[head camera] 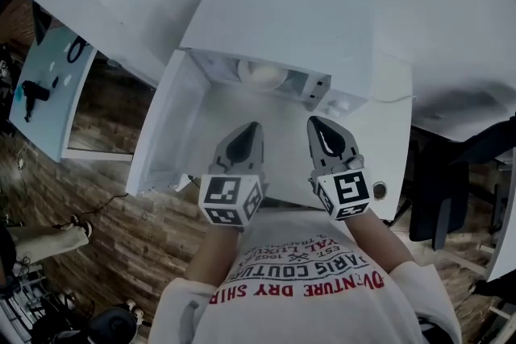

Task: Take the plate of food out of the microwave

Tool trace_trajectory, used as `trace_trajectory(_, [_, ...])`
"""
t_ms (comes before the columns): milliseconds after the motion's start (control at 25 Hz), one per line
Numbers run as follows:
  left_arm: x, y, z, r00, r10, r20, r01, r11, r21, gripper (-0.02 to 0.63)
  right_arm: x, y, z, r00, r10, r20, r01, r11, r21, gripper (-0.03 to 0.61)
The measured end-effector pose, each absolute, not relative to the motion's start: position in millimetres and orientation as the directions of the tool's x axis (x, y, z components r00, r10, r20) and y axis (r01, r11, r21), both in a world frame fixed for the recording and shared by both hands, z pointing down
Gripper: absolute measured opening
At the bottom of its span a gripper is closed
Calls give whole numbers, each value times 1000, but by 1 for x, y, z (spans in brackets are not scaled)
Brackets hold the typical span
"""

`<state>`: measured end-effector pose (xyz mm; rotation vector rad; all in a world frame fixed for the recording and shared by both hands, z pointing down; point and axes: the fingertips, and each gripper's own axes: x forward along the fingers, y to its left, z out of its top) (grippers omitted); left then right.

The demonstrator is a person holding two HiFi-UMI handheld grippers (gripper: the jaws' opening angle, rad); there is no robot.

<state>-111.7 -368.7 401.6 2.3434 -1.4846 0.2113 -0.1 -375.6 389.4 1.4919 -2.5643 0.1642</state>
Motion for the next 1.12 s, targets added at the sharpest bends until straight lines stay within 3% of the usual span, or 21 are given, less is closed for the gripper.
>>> trace_trajectory(440, [-138,-433,448,528,-796,296,-842,-444,306,6,-26,-423,438,-333,-904,268,-939,343,-10,12])
trace_trajectory(880, [-149,-468,522,515,-798,313,-796,-310,520,9,-37,-452,495,-326,-881,342,-943,328,-54,12])
trace_trajectory(1000, [-146,-477,541,541,-776,323,-733,-248,633,112,-38,-452,508,-322,-875,362,-943,332,-38,12])
trace_trajectory(1120, [-146,-489,556,562,-762,322,-648,-163,744,132,-37,-454,520,-320,-865,386,-943,332,-38,12])
